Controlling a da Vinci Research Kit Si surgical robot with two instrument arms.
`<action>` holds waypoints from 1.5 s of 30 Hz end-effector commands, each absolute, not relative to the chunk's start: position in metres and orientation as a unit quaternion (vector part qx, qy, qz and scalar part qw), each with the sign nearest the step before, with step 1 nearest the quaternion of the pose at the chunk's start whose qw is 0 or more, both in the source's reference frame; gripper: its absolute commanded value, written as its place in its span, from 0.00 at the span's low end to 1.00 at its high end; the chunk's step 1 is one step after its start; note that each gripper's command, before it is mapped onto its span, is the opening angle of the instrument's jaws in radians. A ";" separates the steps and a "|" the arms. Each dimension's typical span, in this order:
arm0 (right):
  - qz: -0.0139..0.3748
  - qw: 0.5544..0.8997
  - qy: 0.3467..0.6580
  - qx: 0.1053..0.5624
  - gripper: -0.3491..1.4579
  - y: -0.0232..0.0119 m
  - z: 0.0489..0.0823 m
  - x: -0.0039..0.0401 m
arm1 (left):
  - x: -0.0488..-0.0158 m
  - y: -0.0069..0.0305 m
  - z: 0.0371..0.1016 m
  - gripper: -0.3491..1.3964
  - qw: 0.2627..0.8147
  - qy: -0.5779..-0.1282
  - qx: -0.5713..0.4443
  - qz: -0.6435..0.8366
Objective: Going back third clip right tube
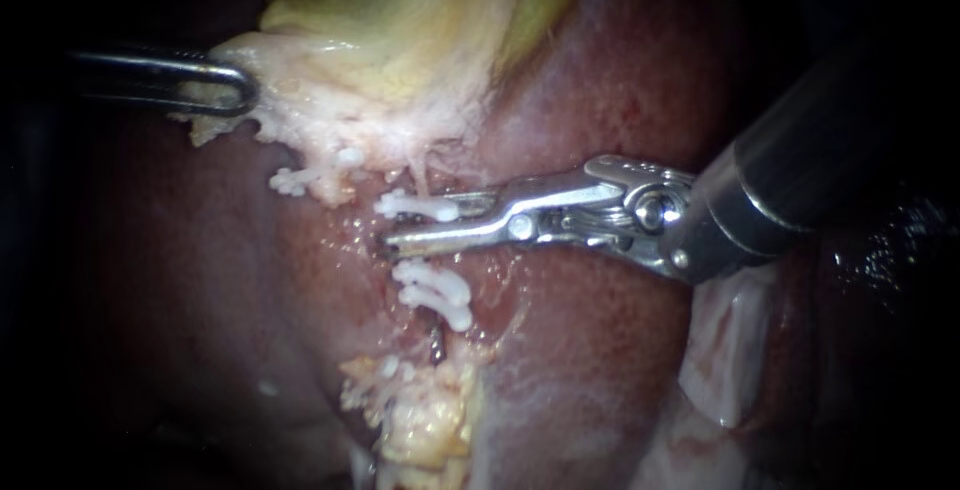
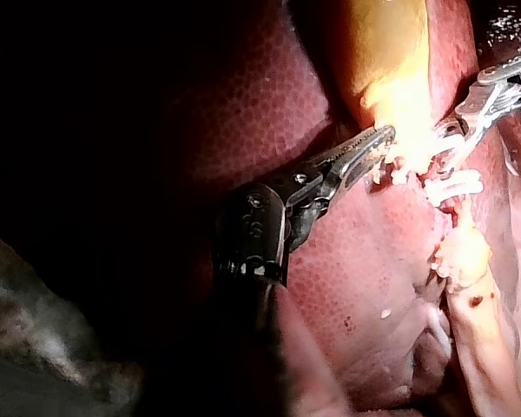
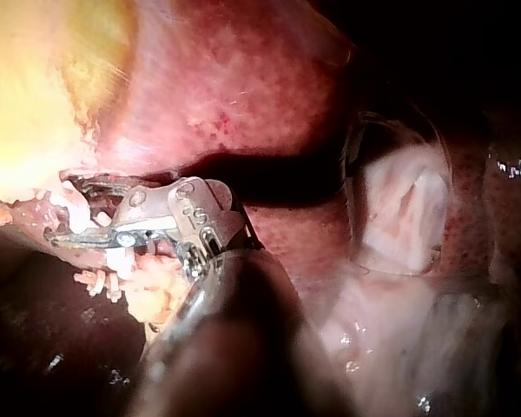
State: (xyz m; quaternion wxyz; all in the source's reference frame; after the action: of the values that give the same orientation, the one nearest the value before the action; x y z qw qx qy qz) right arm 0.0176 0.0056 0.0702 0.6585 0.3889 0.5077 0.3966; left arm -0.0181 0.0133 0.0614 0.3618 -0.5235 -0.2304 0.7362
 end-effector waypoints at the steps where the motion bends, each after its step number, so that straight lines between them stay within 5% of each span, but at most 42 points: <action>1: 0.390 0.662 0.511 0.385 0.45 0.0056 0.0700 0.0175 | -0.0181 0.0133 0.0614 0.00 0.362 -0.230 -0.524 0.736; 6: 0.336 0.695 0.531 0.349 0.46 0.0048 0.0689 0.0155 | -0.0180 0.0133 0.0613 0.00 0.362 -0.230 -0.524 0.736; 14: 0.216 0.789 0.506 0.273 0.47 0.0037 0.0667 0.0106 | -0.0180 0.0133 0.0613 0.00 0.361 -0.231 -0.524 0.736; 24: 0.111 0.809 0.536 0.216 0.47 0.0052 0.0616 0.0058 | -0.0180 0.0131 0.0615 0.00 0.362 -0.230 -0.524 0.736; 45: 0.099 0.808 0.539 0.214 0.47 0.0053 0.0595 0.0043 | -0.0214 0.0116 0.0668 0.00 0.350 -0.228 -0.523 0.743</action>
State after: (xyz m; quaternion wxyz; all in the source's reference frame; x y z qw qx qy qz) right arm 0.0043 0.0053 0.0594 0.8084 0.2140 0.5395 0.0986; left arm -0.0217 0.0116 0.0672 0.3487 -0.5237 -0.2290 0.7428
